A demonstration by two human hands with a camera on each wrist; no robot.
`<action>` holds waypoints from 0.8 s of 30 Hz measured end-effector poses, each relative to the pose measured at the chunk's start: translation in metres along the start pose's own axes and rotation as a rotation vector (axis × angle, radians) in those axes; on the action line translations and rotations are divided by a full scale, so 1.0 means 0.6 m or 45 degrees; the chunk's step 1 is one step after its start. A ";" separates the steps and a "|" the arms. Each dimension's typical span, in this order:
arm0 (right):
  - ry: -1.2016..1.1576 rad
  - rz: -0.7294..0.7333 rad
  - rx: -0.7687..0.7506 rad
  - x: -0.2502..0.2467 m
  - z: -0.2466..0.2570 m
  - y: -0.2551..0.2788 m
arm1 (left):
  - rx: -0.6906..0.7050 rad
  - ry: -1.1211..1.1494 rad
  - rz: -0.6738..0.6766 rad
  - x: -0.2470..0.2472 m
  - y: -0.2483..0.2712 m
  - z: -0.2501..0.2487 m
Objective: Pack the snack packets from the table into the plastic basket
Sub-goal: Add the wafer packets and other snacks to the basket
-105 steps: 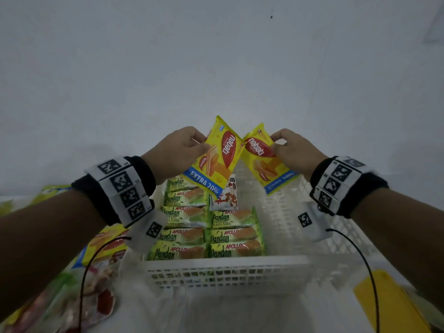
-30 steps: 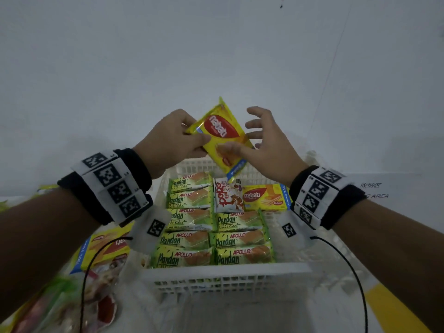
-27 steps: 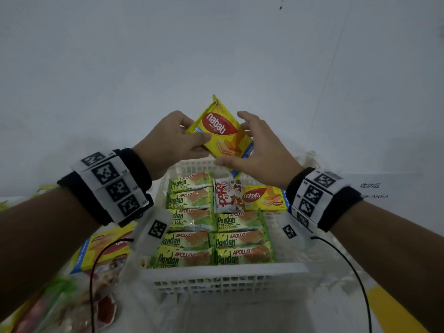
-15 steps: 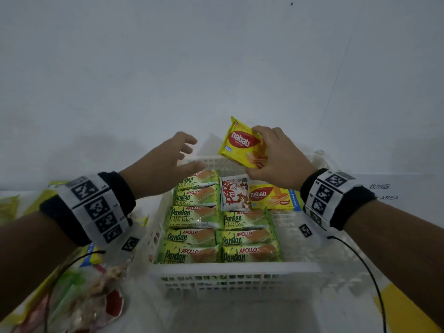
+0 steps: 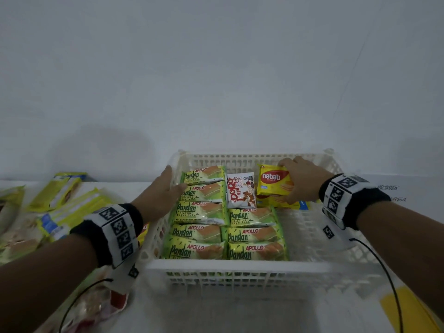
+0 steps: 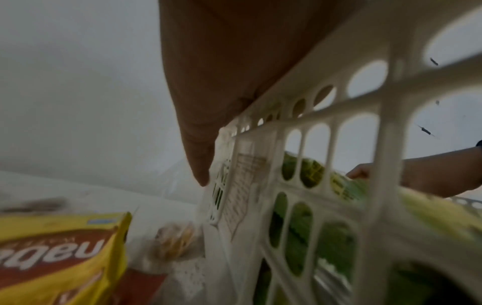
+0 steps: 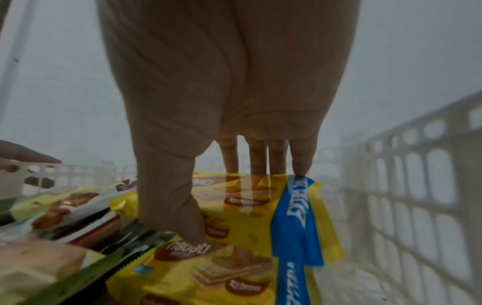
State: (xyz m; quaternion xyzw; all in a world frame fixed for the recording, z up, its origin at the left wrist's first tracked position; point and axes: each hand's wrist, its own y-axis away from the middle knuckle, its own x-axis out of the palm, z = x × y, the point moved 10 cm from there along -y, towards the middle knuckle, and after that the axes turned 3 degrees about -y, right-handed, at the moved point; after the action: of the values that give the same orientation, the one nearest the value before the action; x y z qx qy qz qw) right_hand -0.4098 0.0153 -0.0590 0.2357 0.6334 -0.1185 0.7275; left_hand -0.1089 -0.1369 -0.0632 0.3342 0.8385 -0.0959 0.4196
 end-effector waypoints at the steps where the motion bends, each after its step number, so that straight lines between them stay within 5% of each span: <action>1: 0.012 0.019 0.011 0.004 -0.005 -0.001 | -0.007 0.023 0.005 0.004 -0.001 0.004; 12: 0.062 0.160 0.000 0.044 -0.006 -0.017 | -0.001 0.069 -0.065 0.005 -0.012 0.016; 24: 0.054 0.106 -0.055 0.057 0.016 -0.024 | -0.025 0.111 -0.101 0.006 -0.014 0.031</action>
State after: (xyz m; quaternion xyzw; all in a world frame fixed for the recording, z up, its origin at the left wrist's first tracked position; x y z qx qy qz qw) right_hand -0.4026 0.0025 -0.0941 0.2484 0.6409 -0.0694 0.7230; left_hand -0.1035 -0.1498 -0.0787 0.3005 0.8694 -0.0894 0.3820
